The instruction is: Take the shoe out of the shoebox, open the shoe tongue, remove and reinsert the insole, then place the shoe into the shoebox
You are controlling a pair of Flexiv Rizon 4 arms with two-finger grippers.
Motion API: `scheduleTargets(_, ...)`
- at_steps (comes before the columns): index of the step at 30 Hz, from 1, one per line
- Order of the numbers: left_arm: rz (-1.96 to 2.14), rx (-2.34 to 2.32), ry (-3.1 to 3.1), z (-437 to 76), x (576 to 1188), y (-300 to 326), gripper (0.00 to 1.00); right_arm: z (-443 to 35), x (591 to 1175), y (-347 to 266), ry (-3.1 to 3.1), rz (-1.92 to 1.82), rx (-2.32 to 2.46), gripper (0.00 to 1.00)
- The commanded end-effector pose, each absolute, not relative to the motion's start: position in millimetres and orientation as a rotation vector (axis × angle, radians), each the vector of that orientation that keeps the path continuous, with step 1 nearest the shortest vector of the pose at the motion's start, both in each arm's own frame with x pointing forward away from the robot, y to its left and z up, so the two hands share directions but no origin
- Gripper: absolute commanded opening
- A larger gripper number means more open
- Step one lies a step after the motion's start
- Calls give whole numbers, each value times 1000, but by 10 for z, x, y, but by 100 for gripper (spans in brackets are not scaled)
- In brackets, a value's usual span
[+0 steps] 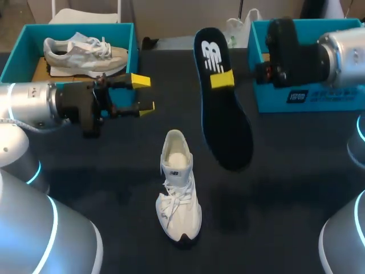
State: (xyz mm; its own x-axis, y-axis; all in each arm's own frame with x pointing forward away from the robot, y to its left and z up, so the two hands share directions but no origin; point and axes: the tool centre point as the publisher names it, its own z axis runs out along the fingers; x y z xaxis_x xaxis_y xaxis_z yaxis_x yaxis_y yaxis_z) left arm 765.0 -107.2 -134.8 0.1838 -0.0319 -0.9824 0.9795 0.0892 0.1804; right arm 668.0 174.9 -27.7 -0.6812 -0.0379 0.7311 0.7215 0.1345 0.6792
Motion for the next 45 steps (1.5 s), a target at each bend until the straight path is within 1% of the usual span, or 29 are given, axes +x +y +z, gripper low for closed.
scheduleTargets(1,-1025,1185,1069,-1325,7623,-1106,100,-450,7221,1853,-1784,-1487,-684,0)
scheduleTargets(5,-1033,1197,1085,-1284,7614,-1137,100,-597,7364,1786,-1684,-1495,-821,0)
scheduleTargets(23,-1040,1199,1085,-1272,7619,-1142,100,-597,7364,1786,-1684,-1495,-821,0)
scheduleTargets(27,-1040,1199,1085,-1272,7619,-1142,100,-678,7684,1826,-1598,-1383,-967,0)
scheduleTargets(31,-1040,1199,1085,-1272,7619,-1142,100,-703,7850,1902,-1533,-1302,-1094,0)
scheduleTargets(34,-1040,1199,1085,-1272,7619,-1142,100,-762,7899,2023,-1476,-1268,-1135,0)
scheduleTargets(45,-1040,1199,1085,-1272,7619,-1142,100,-762,7899,2023,-1476,-1268,-1135,0)
